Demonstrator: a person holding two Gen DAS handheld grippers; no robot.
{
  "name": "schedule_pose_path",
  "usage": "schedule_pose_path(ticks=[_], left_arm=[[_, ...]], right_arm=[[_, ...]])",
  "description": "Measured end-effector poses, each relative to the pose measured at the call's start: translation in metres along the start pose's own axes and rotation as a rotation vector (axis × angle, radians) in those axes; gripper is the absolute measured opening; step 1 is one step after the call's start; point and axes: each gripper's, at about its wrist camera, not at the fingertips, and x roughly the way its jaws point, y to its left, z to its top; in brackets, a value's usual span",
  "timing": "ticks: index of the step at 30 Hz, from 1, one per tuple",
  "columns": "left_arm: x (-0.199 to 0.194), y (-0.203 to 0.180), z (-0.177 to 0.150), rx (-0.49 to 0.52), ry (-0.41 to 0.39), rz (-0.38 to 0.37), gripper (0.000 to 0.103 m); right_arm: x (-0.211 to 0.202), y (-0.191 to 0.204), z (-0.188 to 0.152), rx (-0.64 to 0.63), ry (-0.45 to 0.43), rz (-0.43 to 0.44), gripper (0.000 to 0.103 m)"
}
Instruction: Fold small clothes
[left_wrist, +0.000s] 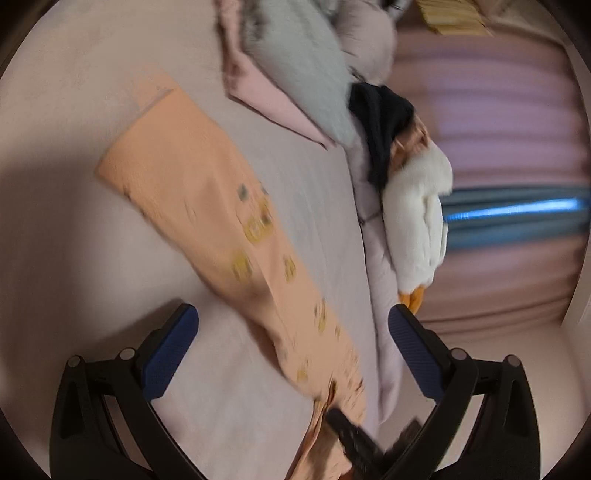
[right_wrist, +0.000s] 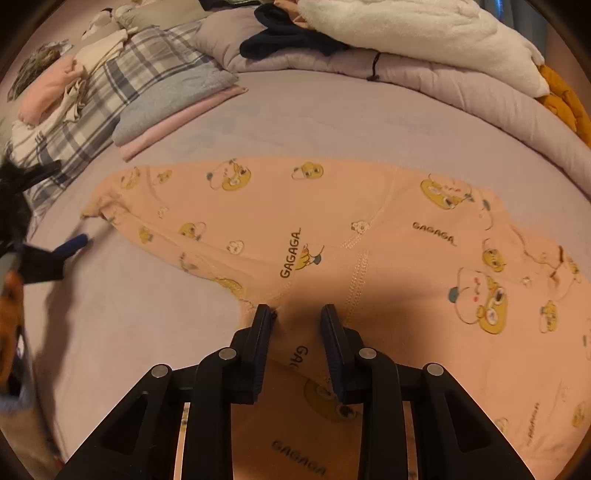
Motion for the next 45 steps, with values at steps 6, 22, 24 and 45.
schedule_pose_path(ticks=[6,22,24,45], left_arm=[[0.018,-0.011,0.032,-0.012,-0.03,0.033,0.103],[0.025,-0.083,0.014,0.298,-0.205,0.301,0.022],[0.032,-0.12,-0.013,0.448,-0.201,0.302,0.022],[0.207,-0.175,-0.335,1.118,0.539,0.16,0.079]], right_arm=[[-0.038,-0.021,-0.018,0.004,-0.062,0.039,0.031],[-0.112,-0.096,-0.087,0.169,-0.135,-0.033,0.031],[-0.119,-0.107,-0.096,0.201,-0.146,-0.043,0.031],[-0.136,-0.168,-0.145,0.49,-0.176,0.04,0.038]])
